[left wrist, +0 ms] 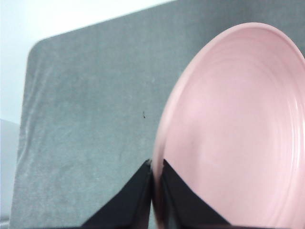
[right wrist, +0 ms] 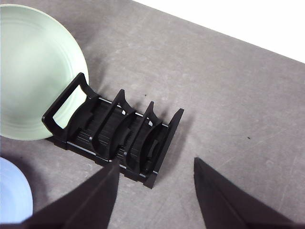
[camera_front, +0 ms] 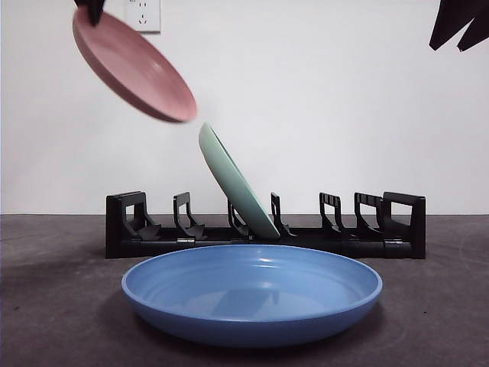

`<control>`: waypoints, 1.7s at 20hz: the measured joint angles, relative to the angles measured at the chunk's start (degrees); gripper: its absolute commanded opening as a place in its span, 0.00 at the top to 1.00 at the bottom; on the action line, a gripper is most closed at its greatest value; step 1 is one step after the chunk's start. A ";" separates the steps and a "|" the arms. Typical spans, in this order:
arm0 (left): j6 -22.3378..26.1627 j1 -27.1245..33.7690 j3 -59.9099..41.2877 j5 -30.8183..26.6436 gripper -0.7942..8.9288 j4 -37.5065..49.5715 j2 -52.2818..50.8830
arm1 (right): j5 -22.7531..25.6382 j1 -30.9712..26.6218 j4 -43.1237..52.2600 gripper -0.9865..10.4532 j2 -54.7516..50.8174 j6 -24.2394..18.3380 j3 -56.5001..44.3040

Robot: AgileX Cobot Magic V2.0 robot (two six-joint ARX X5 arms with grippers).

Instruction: Place the plate

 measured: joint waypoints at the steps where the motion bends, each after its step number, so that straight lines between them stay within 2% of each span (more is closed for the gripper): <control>1: 0.00 0.00 0.00 0.00 0.90 0.00 -1.14 | 0.00 0.00 0.00 0.70 0.00 0.00 0.00; 4: -0.17 -0.07 -0.02 0.87 0.90 -0.02 -4.85 | 0.00 0.00 -0.07 0.70 0.00 0.00 0.00; 8: -0.87 -0.24 -2.29 10.56 0.90 -0.02 -10.84 | 0.02 0.00 -0.07 0.70 0.00 0.00 0.00; 10: -1.07 -0.35 -5.42 12.81 0.90 0.00 -13.64 | 0.00 0.00 -0.07 0.70 0.00 0.00 0.00; 14: -1.53 -1.03 -16.33 18.67 0.90 -0.02 -18.60 | 0.00 0.00 -0.50 0.70 0.00 0.00 0.00; 19: -1.53 -3.91 -35.39 19.12 0.90 1.40 -27.78 | 0.00 0.00 -0.55 0.70 0.00 0.07 0.00; 23: -4.72 -7.37 -56.15 23.52 0.90 16.39 -40.50 | 0.00 0.00 -1.16 0.70 0.00 0.22 0.00; 27: -9.64 -10.45 -74.97 24.04 0.90 26.40 -50.51 | 0.00 0.00 -1.95 0.70 0.00 0.24 0.00; 31: -17.38 -11.98 -90.73 27.36 0.90 38.45 -58.12 | 0.02 0.00 -1.97 0.70 0.00 0.42 0.00; 34: -24.22 -12.94 -96.78 27.89 0.90 44.65 -58.75 | 0.00 0.00 -1.97 0.70 0.00 0.85 0.00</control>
